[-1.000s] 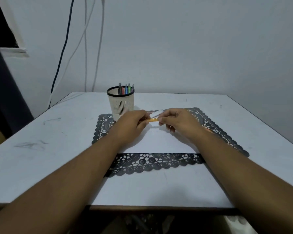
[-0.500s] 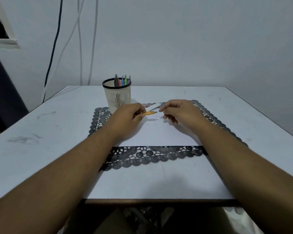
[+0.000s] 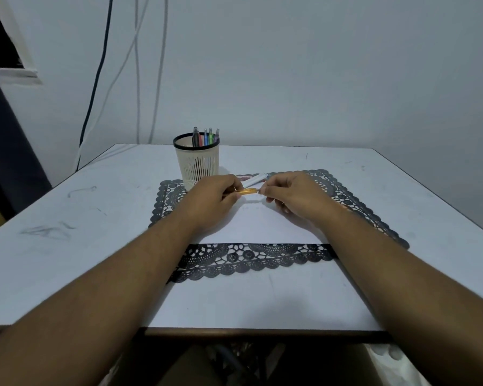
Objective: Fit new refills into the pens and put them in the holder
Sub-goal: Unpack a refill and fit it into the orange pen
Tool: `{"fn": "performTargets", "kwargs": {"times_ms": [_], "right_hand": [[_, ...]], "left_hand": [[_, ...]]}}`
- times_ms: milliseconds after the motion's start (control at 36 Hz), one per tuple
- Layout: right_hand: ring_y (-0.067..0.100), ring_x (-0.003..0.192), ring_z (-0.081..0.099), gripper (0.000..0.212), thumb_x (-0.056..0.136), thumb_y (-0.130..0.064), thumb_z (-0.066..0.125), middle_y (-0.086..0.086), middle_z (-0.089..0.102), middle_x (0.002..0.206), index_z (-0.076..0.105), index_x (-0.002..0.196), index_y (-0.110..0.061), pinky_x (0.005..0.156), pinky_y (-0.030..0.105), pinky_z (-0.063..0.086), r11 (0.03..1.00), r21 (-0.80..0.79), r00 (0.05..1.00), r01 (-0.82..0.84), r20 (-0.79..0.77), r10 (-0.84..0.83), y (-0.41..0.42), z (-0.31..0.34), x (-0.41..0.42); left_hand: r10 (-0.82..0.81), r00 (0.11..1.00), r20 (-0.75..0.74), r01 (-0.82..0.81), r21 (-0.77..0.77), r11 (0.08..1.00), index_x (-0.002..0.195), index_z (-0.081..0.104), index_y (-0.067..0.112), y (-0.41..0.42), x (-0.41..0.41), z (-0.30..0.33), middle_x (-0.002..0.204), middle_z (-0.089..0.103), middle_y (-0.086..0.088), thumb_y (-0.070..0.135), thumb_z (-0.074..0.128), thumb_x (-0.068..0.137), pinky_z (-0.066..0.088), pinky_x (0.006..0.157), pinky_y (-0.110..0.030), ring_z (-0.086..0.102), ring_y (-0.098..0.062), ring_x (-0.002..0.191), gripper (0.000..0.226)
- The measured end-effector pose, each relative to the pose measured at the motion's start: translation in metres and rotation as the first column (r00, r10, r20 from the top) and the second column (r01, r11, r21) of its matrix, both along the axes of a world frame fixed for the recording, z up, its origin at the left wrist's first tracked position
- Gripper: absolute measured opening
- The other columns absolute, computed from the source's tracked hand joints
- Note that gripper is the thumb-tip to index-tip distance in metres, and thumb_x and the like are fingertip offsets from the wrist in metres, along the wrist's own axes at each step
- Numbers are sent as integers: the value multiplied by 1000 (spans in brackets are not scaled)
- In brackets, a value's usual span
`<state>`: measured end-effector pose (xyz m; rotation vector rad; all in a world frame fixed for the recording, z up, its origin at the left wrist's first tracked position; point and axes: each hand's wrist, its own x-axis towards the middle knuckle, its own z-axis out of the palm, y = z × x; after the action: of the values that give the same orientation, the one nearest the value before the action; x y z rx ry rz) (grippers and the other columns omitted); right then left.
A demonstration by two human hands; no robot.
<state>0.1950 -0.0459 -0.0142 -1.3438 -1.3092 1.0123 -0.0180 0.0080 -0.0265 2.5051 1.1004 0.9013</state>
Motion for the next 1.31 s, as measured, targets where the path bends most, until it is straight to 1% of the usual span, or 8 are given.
{"fn": "performTargets", "kwargs": {"times_ms": [361,528,667,806,917,1028,1167,1306], "right_hand": [[7,45,44,9,96,-5,69,9,63,70,74,95,3,44,13,38,999,44,997,10,81,-14,-3,2,0],[3,52,51,10,94,-18,72,-3,69,69,78,87,-14,52,15,39,995,87,954,43,293,-67,7,-2,8],[-1,51,53,9,95,-16,72,-2,70,72,77,89,-11,52,10,41,991,118,944,57,316,-92,8,-1,13],[-2,57,53,7,91,-18,76,-14,66,66,78,85,-19,58,13,40,991,129,902,33,423,-85,13,-4,14],[9,69,55,7,89,-22,76,8,72,82,78,82,-21,66,28,42,991,136,864,-15,500,-55,17,-2,10],[7,75,64,7,88,-19,77,-2,75,80,79,82,-21,70,26,48,992,111,848,-62,530,-6,24,-1,-1],[-1,62,60,9,91,-15,74,2,75,78,80,84,-15,56,10,44,992,75,854,-105,517,52,22,-1,-9],[0,63,62,14,95,-3,68,7,73,79,78,87,-7,59,11,45,996,66,915,-65,402,33,19,-1,5]], "left_hand": [[-9,1000,1,9,-10,1000,96,66,28,-2,0,0,83,64,12,23,61,101,41,63,-30,56,-5,75,9],[-3,1000,-5,2,-8,1000,94,65,29,-1,0,0,82,62,13,21,61,101,38,63,-29,54,-4,75,11],[5,1000,-10,-5,-7,1000,96,67,26,3,-3,0,89,60,11,17,63,99,37,68,-27,54,-4,81,10],[-16,995,-98,12,-38,999,107,76,27,2,-5,1,101,55,5,11,66,95,42,76,-22,53,-9,90,22],[-70,990,-125,67,-27,997,108,78,28,2,-6,1,99,65,11,12,71,93,44,77,-21,58,-4,90,23],[-74,993,-94,67,-71,995,103,77,27,2,-6,0,93,69,12,15,75,91,50,77,-25,62,-6,87,17],[-73,996,-49,66,-119,991,98,73,26,2,-6,3,87,69,11,14,78,88,44,67,-13,60,-2,79,17],[-63,998,-9,60,-173,983,100,73,28,4,-13,6,93,69,9,17,79,86,42,64,-12,60,-3,81,19]]}}
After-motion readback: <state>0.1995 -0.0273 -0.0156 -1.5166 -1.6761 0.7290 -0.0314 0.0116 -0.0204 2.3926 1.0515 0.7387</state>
